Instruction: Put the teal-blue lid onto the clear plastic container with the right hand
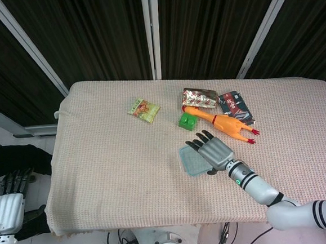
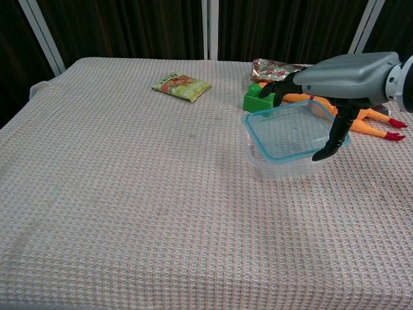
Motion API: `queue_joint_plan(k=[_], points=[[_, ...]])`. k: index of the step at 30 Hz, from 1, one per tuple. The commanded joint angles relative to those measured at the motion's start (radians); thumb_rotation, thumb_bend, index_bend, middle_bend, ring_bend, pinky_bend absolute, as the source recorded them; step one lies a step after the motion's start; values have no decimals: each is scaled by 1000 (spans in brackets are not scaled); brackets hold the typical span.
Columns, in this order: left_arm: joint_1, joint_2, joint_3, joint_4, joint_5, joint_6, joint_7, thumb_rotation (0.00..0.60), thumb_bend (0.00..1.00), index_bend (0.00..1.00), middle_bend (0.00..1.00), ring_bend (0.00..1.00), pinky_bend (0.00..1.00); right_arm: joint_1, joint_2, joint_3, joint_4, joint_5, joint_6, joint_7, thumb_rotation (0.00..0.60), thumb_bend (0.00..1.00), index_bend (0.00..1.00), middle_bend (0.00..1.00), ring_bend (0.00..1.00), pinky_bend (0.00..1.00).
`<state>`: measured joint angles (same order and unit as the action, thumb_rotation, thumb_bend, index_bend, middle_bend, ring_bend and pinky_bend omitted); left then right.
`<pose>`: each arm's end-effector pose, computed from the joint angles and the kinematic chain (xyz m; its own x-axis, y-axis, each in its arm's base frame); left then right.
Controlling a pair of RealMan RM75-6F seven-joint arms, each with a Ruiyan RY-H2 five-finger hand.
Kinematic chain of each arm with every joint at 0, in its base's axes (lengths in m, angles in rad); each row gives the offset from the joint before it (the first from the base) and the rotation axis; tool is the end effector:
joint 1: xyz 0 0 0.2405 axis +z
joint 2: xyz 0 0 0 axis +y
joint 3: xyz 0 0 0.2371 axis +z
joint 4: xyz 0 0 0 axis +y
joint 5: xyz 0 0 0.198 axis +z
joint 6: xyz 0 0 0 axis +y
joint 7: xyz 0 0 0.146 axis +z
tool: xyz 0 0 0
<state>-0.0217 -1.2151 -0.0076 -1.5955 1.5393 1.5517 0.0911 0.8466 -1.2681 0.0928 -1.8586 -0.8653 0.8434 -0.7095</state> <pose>-0.2882 0.1537 0.1357 0.4093 0.0054 0.9124 0.9123 0.0103 -0.4093 -0.1150 -0.2971 0.0258 0.6921 -0.3468 0.6330 -0.7035 -0.5204 0.4840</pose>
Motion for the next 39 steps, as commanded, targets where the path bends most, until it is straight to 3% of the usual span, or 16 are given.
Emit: queue_joint_plan(k=[1, 10, 39], points=[[-1, -7, -1, 19, -2, -4, -21, 600, 69, 67, 80, 8, 0, 34, -74, -11, 12, 82, 71, -55, 600, 108, 26, 269, 0, 0], [-8, -19, -4, 60, -1, -13, -65, 600, 69, 66, 80, 8, 0, 27, -143, -19, 37, 128, 160, -40, 600, 111, 26, 262, 0, 0], [-16, -14, -5, 55, -14, -32, -60, 600, 69, 64, 80, 8, 0, 31, -146, -39, 106, 117, 128, 53, 600, 111, 26, 259, 0, 0]])
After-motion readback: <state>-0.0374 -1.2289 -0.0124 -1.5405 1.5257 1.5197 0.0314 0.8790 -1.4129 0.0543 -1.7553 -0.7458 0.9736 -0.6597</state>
